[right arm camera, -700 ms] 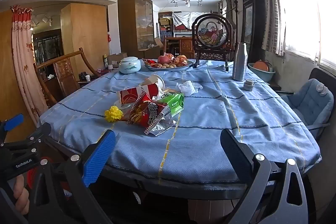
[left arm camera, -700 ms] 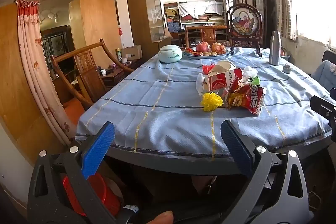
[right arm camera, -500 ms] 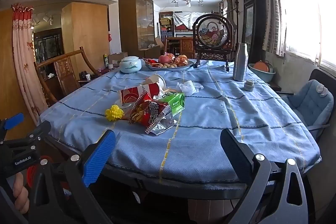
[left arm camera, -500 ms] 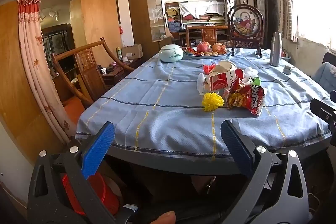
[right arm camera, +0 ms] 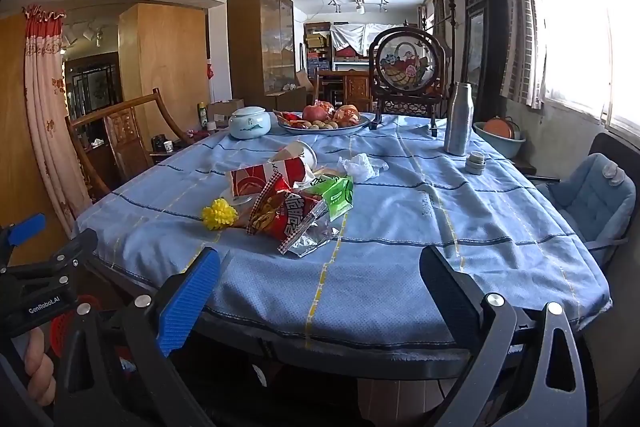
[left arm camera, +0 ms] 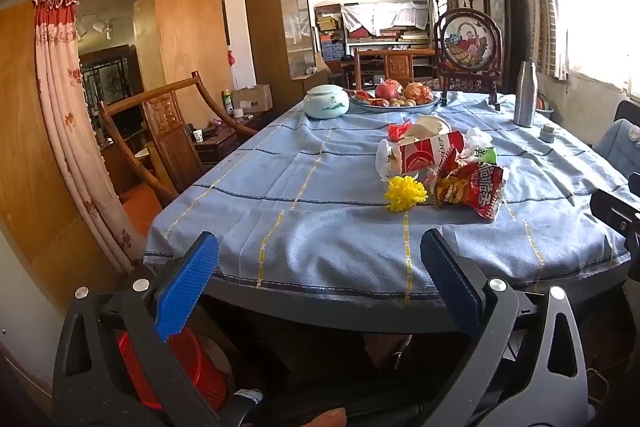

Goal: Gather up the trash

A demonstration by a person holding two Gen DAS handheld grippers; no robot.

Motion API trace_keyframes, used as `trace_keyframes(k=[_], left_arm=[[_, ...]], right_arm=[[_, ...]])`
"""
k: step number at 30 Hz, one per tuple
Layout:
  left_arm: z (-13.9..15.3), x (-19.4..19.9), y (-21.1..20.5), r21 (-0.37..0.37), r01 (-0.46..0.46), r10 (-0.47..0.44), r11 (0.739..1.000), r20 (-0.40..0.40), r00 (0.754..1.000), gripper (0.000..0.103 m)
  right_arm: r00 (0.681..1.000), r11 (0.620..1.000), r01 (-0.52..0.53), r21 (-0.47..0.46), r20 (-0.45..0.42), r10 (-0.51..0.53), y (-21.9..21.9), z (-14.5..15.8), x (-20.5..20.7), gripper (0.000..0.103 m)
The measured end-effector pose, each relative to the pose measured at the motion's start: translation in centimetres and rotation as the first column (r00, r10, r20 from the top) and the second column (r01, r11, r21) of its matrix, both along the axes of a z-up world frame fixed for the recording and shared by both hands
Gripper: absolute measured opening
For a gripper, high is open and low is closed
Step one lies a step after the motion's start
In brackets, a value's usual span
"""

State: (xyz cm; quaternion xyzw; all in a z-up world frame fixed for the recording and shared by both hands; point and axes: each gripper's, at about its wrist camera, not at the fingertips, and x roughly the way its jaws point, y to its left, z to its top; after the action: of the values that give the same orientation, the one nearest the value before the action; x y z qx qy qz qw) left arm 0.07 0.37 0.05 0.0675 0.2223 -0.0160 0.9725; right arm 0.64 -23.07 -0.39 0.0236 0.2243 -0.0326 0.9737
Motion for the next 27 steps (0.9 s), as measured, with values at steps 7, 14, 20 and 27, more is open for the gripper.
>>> trace_keyframes(k=[7,14,20,27], left_arm=[[0.17,-0.11,0.07,0.003,0.003,-0.003,1.000,0.005,1.000,0.097],[0.38,-0.40,-0.05,0.004,0.002,-0.002,1.000,0.018,1.000,0.097],[0.48,-0.42,-0.02,0.000,0.001,-0.001,1.000,0.016,1.000,0.097],[0.46,-0.42,0.01,0.001,0.000,0.000,1.000,0.017,1.000,0.097]], right_arm=[[1.000,1.000,-0.001,-0.003,0.003,0.001,0.05,0.00,-0.13,0.098],[1.000,1.000,-0.003,0.001,0.013,0.003,-0.08,0.24,-0.23,0.098],[1.000,1.000,-0.002,0.000,0.014,0.002,0.01,0.35,-0.29,0.098],[1.000,1.000,-0.002,0.000,0.016,0.002,0.03,0.36,-0.31,0.098]])
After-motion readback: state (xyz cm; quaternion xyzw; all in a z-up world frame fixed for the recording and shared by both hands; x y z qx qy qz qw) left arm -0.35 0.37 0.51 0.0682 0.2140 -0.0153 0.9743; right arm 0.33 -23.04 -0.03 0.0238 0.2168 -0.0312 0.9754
